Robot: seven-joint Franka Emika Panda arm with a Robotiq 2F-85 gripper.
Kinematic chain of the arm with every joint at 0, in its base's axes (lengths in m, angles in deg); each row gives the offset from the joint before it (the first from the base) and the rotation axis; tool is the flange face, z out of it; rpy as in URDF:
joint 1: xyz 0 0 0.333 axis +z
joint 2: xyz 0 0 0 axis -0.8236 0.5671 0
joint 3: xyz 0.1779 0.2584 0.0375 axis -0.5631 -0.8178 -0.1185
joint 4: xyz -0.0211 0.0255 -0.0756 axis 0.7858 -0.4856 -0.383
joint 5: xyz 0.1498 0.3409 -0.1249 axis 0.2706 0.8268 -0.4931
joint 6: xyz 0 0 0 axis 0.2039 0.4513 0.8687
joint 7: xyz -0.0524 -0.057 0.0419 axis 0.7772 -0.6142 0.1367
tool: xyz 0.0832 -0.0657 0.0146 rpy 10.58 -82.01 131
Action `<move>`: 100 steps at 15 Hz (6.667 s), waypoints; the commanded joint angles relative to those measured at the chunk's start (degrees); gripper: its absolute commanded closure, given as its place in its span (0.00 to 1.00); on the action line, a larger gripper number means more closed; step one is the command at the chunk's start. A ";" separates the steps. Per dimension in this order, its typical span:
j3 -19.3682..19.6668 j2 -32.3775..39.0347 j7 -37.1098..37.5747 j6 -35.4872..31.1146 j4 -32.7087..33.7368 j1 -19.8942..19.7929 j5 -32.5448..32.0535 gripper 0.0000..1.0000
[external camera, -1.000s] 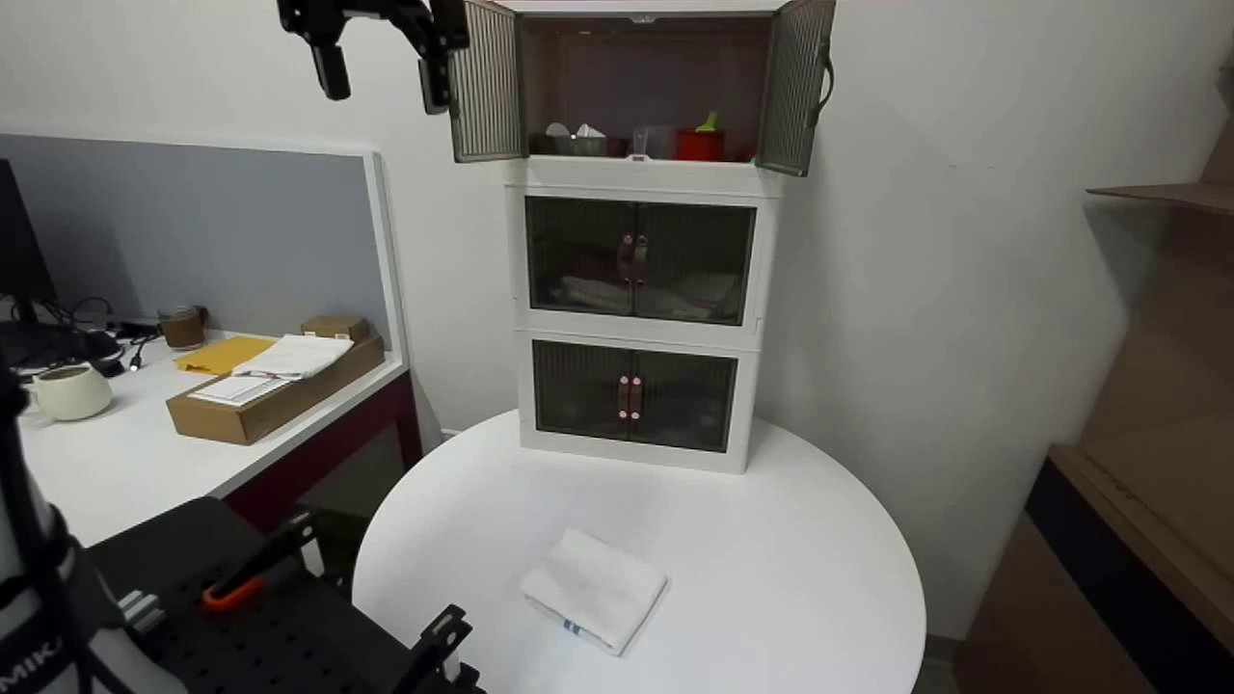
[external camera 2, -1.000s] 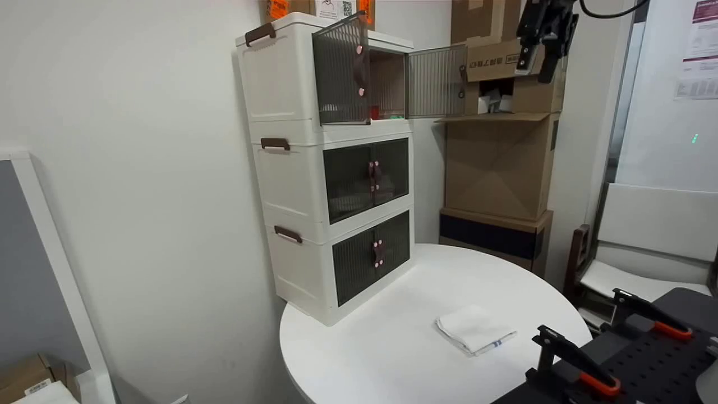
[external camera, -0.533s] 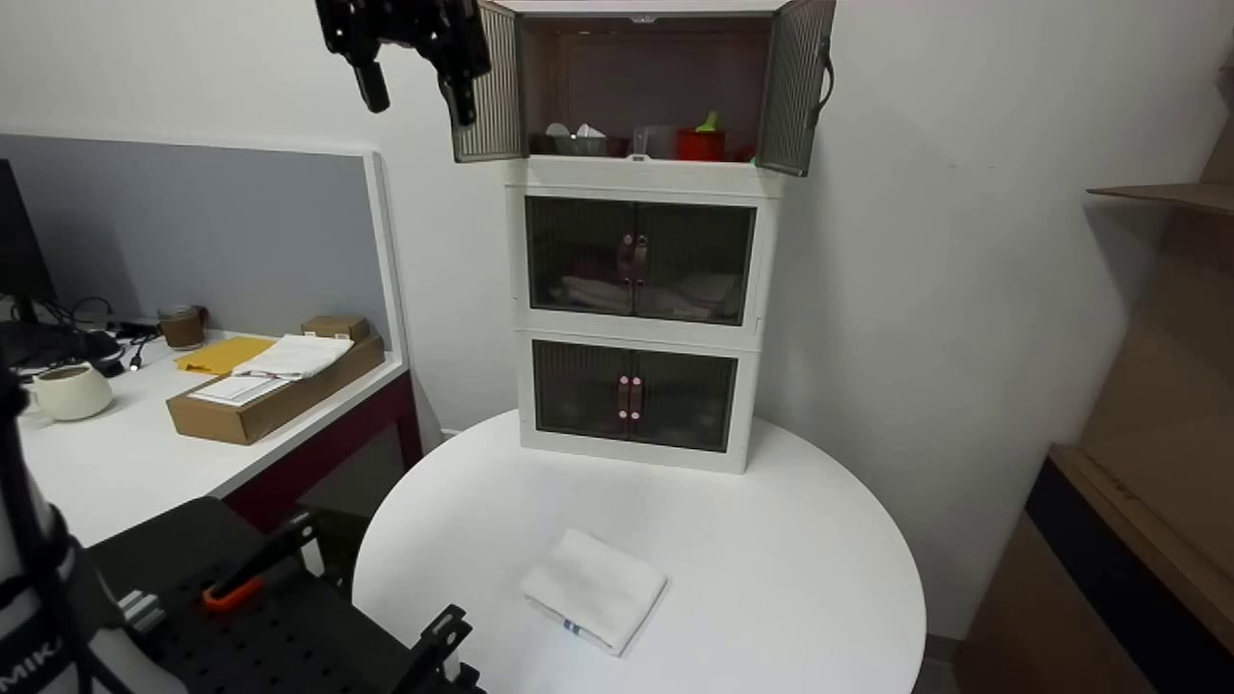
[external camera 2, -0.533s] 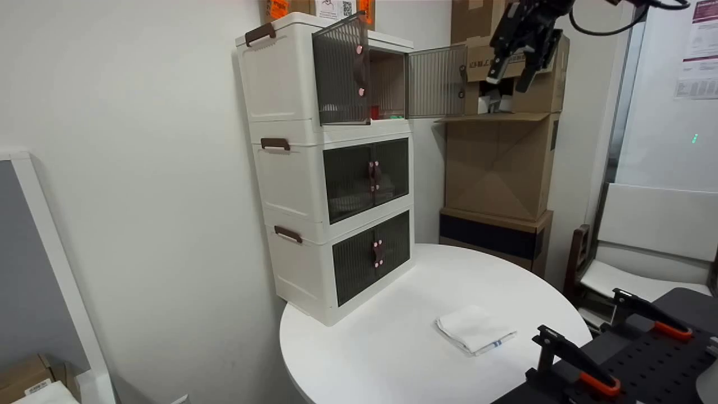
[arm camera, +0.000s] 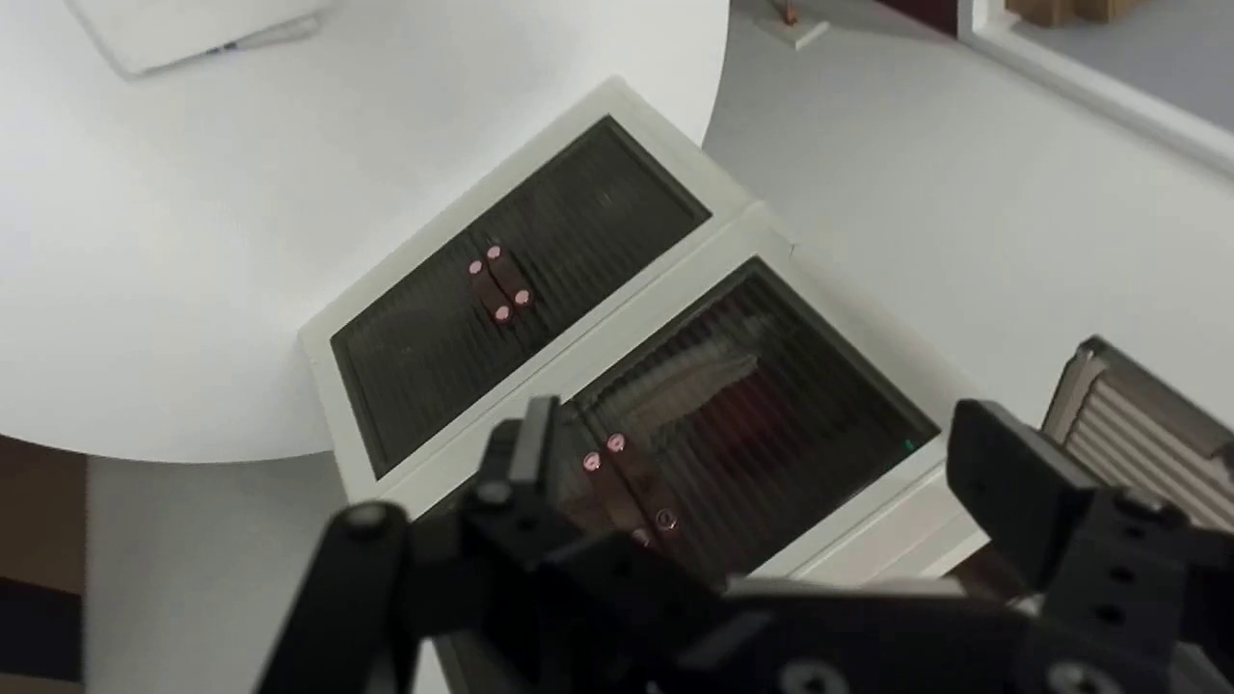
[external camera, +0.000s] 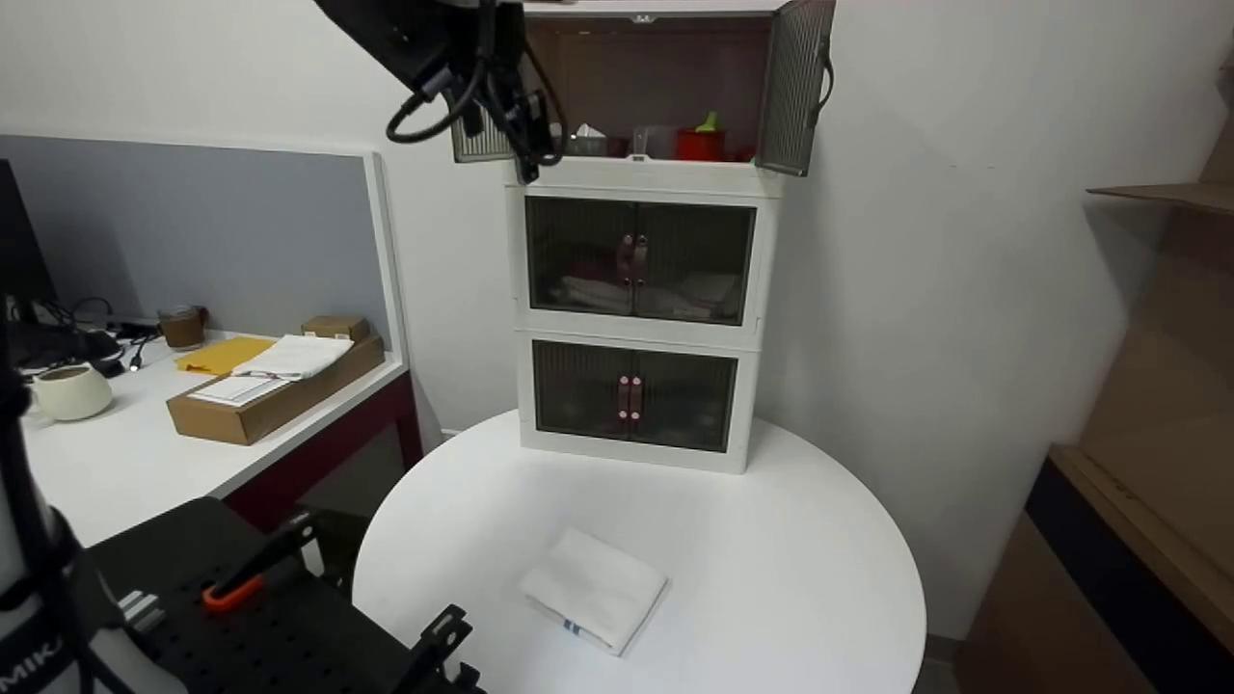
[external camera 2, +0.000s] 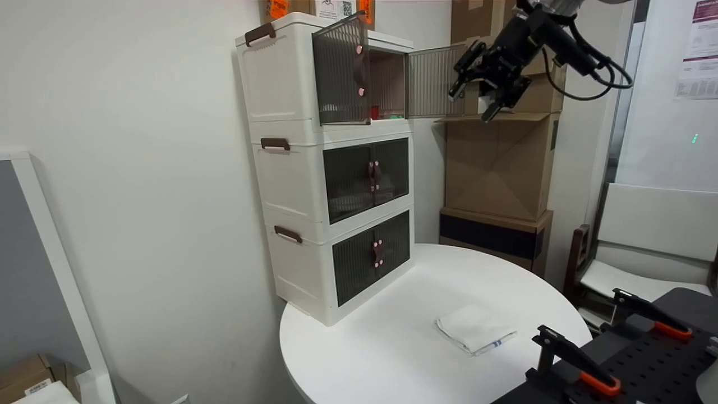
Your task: Remove the red cup from the top cabinet
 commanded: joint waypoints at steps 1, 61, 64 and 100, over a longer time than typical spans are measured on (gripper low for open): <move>5.42 10.36 -1.00 -8.58 7.40 6.21 10.90 0.00; -9.17 71.75 24.31 -3.33 81.94 -10.19 18.73 0.04; -9.09 73.02 26.47 -3.02 83.32 -10.36 16.91 0.21; -11.51 47.03 16.66 -1.48 52.58 -16.01 18.08 0.98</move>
